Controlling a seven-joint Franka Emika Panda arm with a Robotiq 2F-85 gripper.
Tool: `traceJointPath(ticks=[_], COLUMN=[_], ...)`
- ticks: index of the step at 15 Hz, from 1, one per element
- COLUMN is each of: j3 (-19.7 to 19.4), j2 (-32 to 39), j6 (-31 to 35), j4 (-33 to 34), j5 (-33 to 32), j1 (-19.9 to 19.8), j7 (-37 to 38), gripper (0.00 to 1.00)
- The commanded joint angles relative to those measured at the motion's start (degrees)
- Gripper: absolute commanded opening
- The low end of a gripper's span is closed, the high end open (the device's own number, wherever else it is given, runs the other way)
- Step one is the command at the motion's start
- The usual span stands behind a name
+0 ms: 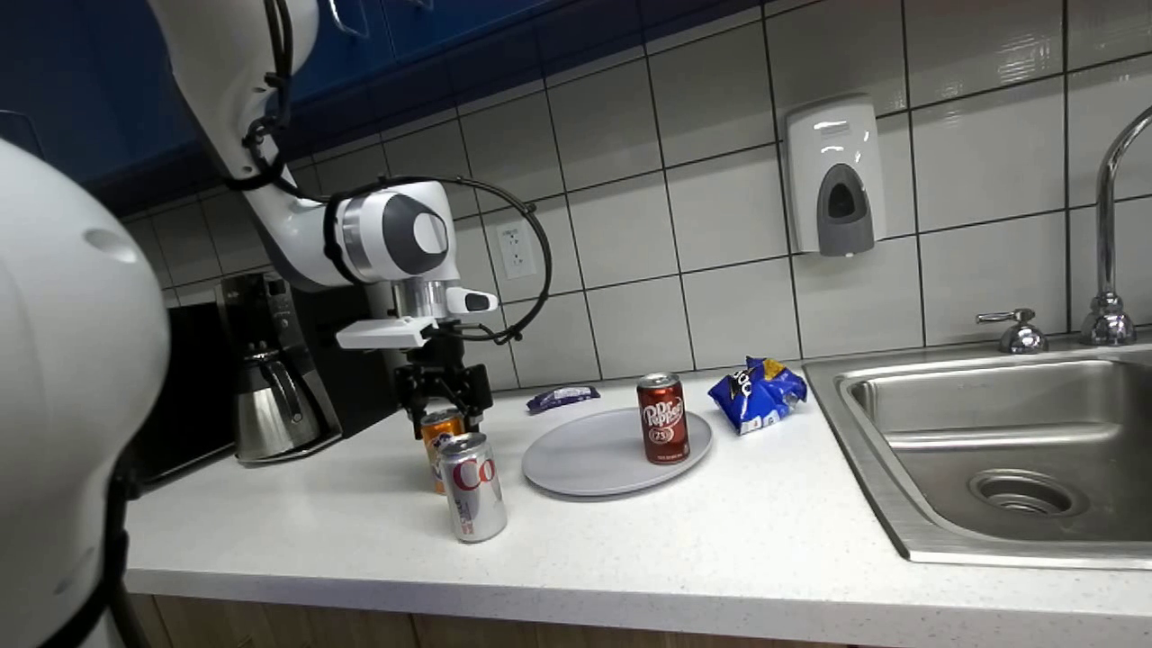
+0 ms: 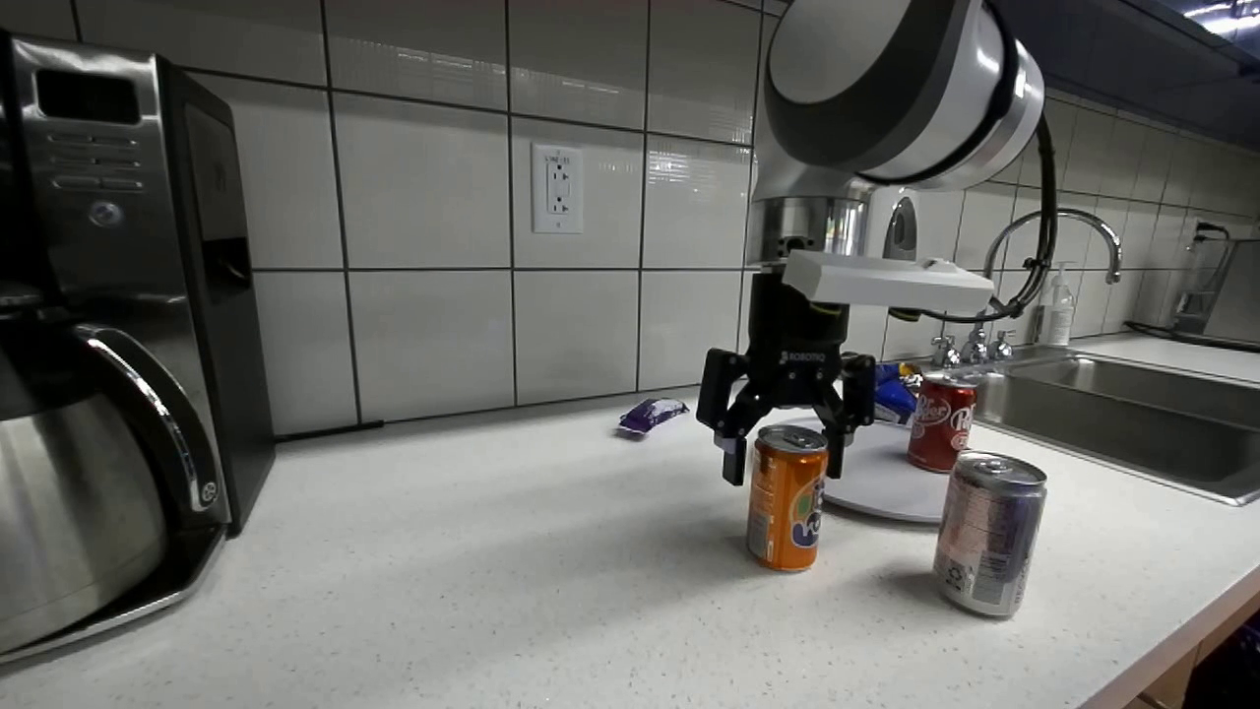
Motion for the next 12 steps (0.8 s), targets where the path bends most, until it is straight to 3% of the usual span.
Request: traceJointPath(ticks=[1, 2, 4, 8, 12], j3=[0.6, 0.6, 0.7, 0.6, 0.4], j2=[-2.3, -2.3, -2.4, -2.8, -3.3], j6=[-0.3, -0.3, -0.3, -0.5, -0.9], j4=[-1.5, -1.6, -1.6, -1.5, -1.2], j5=[-0.6, -0.6, -0.5, -0.6, -1.1], j1=[0.0, 0.0, -0.1, -0.2, -0.2], j7=[0.5, 0.5, 0.5, 0.5, 0.8], gripper=[0.99, 0.74, 0.71, 0.4, 0.38])
